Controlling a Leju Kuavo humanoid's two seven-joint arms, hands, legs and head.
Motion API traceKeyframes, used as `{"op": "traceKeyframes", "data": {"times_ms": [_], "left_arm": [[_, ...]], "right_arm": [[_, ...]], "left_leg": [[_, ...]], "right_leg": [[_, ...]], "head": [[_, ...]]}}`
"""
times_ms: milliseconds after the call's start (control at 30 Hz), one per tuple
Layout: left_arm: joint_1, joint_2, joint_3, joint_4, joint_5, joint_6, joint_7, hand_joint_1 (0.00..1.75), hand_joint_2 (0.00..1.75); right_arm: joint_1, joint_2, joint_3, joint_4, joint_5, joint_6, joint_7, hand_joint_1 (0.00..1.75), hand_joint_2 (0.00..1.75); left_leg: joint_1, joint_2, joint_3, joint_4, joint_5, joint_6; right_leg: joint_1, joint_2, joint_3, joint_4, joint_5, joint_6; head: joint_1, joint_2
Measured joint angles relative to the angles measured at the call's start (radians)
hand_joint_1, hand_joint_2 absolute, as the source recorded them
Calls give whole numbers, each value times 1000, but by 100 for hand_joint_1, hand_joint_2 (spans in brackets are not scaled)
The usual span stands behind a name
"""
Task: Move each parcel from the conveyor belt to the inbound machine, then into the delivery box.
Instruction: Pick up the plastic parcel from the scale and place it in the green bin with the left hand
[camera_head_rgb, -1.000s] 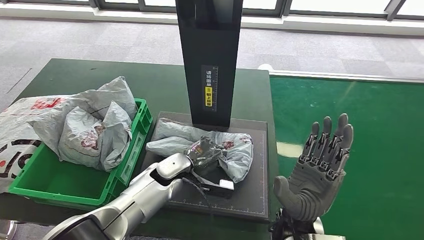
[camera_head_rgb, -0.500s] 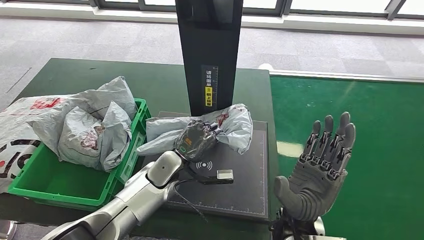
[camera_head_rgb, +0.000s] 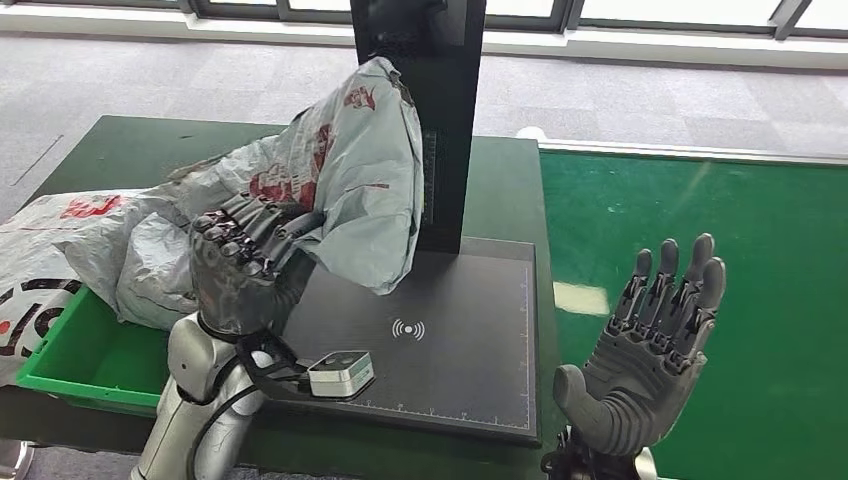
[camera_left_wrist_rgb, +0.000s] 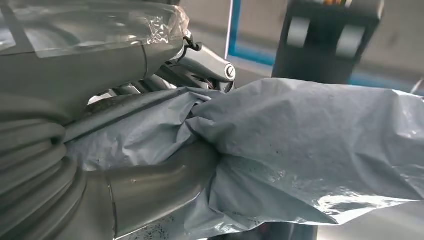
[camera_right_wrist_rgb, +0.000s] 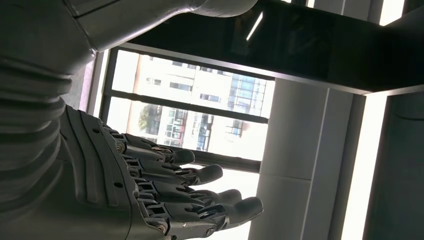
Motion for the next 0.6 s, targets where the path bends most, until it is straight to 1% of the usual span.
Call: {"op": "traceKeyframes", "data": {"times_ms": [33,233,367,433,500,600], "left_arm": [[1,-13,35,-14,13,0,-34,175,175],[1,-60,180,-78,36,-2,-116,175,175],[-35,-54,330,-99,-15,-2,-85,175,175],[-45,-45,384,-97,-23,-2,-77,175,175],[-64,-26,423,-74,-41,-2,-53,175,175],[-110,23,470,24,-90,-2,38,175,175]], "right_arm": [[0,0,0,0,0,0,0,0,175],[4,3,0,0,0,0,0,0,175],[21,6,0,-1,2,0,0,0,175],[27,6,0,-3,2,0,0,0,175],[30,7,0,-7,3,0,0,0,175],[34,7,0,-11,7,0,0,0,175]], "left_leg": [[0,0,0,0,0,0],[0,0,0,0,0,0],[0,1,0,0,0,0],[1,1,0,0,0,0],[1,-1,0,0,0,-1],[1,1,0,0,0,-1]], "right_leg": [[0,0,0,0,0,0],[0,0,1,0,0,0],[0,1,0,1,0,0],[0,1,-1,1,0,-1],[1,-1,-1,1,-1,-2],[1,0,-2,2,-1,-2]], "head": [[0,0],[0,0],[0,0],[0,0],[0,0],[0,0]]}}
